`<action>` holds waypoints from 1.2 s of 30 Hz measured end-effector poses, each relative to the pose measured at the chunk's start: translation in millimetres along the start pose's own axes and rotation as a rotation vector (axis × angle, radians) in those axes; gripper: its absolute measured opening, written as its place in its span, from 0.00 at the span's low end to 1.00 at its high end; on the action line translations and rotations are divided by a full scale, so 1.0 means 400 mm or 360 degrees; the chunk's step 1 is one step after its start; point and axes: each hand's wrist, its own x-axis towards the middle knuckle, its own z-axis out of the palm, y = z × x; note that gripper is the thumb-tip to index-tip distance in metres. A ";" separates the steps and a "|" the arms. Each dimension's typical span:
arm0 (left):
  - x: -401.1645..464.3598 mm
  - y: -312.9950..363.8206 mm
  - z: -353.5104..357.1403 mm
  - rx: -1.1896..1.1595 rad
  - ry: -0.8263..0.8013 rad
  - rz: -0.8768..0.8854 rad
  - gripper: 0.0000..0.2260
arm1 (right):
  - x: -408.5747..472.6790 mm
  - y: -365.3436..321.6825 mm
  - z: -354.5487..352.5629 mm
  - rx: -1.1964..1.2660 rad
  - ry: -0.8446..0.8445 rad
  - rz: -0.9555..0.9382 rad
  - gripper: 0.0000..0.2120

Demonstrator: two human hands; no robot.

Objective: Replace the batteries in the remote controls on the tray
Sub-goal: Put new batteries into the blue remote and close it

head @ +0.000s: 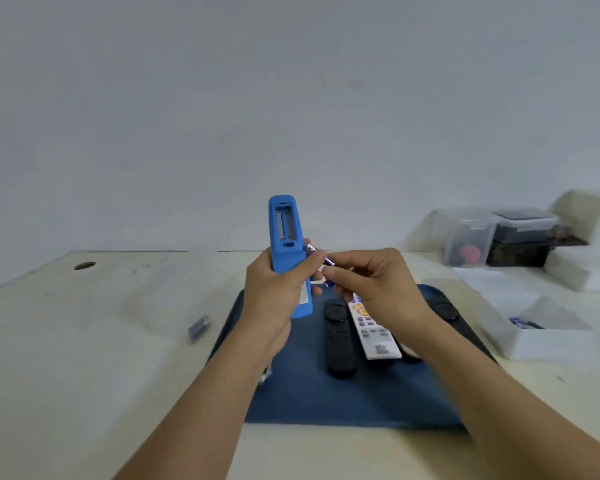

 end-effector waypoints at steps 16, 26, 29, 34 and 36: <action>0.037 -0.086 0.024 0.0138 -0.0098 -0.0055 0.13 | 0.017 0.020 -0.121 0.0819 -0.0155 0.0324 0.16; 0.023 -0.099 0.059 0.0287 -0.0292 -0.0082 0.11 | 0.023 0.018 -0.138 0.0836 0.0081 0.0359 0.10; 0.023 -0.101 0.058 0.0305 -0.0285 -0.0085 0.12 | 0.020 0.021 -0.140 0.0687 0.0104 0.0411 0.09; 0.024 -0.100 0.054 0.0311 -0.0260 -0.0082 0.14 | 0.019 0.014 -0.144 0.0695 0.0015 0.0517 0.08; 0.024 -0.096 0.055 0.0305 -0.0262 -0.0083 0.14 | 0.020 0.010 -0.143 0.0829 -0.0032 0.0551 0.09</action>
